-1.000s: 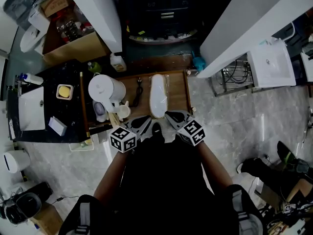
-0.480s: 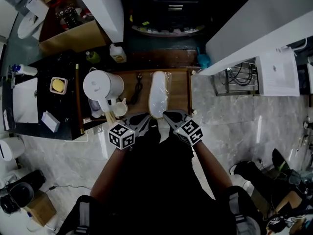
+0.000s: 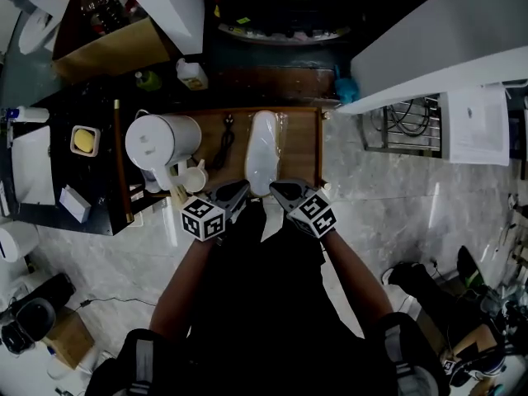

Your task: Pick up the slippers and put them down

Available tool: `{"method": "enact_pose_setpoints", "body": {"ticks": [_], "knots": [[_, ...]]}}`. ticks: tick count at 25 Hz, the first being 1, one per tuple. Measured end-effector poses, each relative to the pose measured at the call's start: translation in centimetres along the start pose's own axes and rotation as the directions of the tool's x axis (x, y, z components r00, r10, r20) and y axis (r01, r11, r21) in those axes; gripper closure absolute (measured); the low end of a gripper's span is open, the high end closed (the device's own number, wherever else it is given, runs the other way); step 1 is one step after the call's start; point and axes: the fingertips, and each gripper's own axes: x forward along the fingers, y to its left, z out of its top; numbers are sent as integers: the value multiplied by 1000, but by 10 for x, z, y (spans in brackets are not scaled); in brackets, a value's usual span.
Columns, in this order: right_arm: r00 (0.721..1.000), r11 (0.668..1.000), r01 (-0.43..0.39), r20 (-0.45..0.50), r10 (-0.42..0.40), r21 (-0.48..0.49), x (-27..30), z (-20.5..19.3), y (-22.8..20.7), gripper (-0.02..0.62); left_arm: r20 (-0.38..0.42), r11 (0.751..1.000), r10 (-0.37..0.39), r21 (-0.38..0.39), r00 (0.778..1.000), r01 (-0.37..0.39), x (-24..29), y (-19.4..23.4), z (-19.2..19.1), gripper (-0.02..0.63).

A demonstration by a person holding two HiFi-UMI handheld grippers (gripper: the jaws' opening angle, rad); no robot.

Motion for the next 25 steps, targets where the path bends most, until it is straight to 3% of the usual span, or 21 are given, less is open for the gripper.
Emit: {"method": "enact_pose_setpoints", "body": {"ticks": [11, 14, 18, 25], "knots": [[998, 998, -42, -53, 44, 53, 20, -20, -23, 581, -76, 997, 40, -65, 996, -45, 21, 36, -21, 591], [997, 997, -31, -71, 35, 67, 27, -28, -31, 543, -92, 995, 65, -72, 994, -71, 27, 44, -27, 583], [993, 996, -16, -112, 26, 91, 32, -38, -38, 482, -110, 991, 86, -92, 990, -96, 37, 55, -31, 509], [995, 982, 35, -97, -17, 184, 43, -40, -59, 337, -159, 984, 92, -136, 983, -114, 52, 73, -44, 364]]}}
